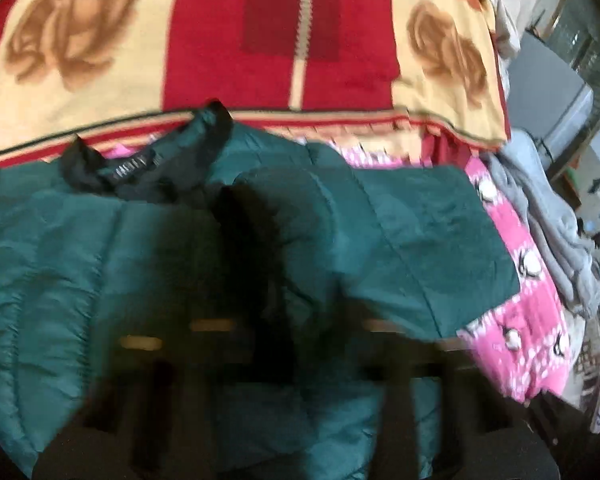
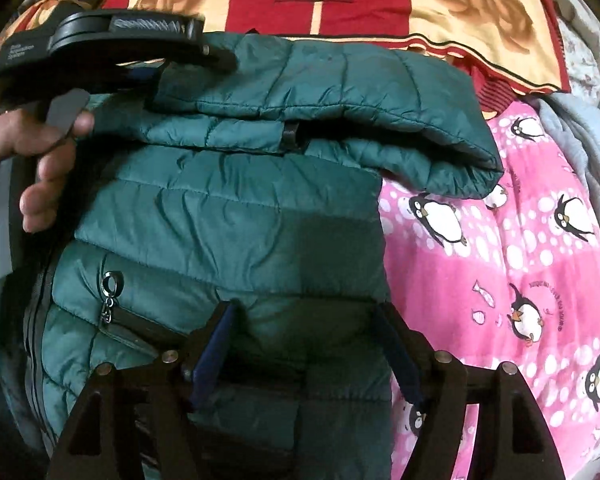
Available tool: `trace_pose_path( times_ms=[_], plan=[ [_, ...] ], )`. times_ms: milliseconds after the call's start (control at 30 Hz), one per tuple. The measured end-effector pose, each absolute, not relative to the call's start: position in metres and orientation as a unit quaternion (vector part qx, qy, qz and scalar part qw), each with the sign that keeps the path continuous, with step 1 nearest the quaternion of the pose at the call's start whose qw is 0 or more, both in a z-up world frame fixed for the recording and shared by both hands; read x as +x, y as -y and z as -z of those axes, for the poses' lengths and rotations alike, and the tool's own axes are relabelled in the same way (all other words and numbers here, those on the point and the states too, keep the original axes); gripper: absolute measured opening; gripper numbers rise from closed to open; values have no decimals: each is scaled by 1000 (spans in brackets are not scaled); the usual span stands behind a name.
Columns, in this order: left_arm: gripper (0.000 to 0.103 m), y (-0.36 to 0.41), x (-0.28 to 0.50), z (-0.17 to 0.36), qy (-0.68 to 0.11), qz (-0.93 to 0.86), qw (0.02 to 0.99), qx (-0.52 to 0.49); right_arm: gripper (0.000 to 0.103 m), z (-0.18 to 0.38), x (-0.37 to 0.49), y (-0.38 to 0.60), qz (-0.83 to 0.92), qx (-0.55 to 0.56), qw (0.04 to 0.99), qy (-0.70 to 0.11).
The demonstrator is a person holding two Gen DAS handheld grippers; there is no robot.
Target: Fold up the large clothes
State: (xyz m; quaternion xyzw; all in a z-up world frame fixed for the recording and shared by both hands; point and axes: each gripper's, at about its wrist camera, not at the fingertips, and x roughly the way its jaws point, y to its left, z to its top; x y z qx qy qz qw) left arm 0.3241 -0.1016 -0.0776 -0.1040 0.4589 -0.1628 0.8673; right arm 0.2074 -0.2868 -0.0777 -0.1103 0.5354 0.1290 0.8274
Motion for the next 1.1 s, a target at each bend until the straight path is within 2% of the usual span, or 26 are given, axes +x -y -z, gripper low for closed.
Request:
trace_pose_path(
  times_ms=[33,100,233,433,633,767,833,867,933,1033,1067,1100],
  plan=[
    [14,101,319,73,-452,160,872,-99,79,78,210,287,-125,-116,828,-535],
    [9,98,307,55,-429,171,881,-104,80,80,212,286,-119,-119,827,-537],
    [9,74,284,1,-380,189,898,-118,80,81,214,285,-114,-120,827,-537],
    [9,10,252,-63,-321,149,932,-74,83,80,202,281,-111,-130,836,-522],
    [9,-89,230,-38,-337,73,933,-102,93,85,204,292,-107,-89,827,-545],
    [10,-127,229,36,-417,39,896,-147,94,87,212,298,-113,-72,815,-564],
    [10,-137,223,53,-432,24,885,-170,94,85,212,298,-114,-75,813,-567],
    [12,-142,218,55,-423,25,886,-186,94,83,213,300,-114,-68,809,-573],
    [12,-151,207,44,-391,9,899,-198,82,71,216,306,-111,-52,818,-562],
    [12,-157,201,20,-339,-30,921,-188,81,37,226,323,-80,-13,870,-486],
    [20,-158,202,15,-328,-40,925,-186,81,29,230,325,-74,4,883,-463],
    [34,-156,208,10,-318,-53,929,-185,81,18,239,327,-69,28,899,-432]
  ],
)
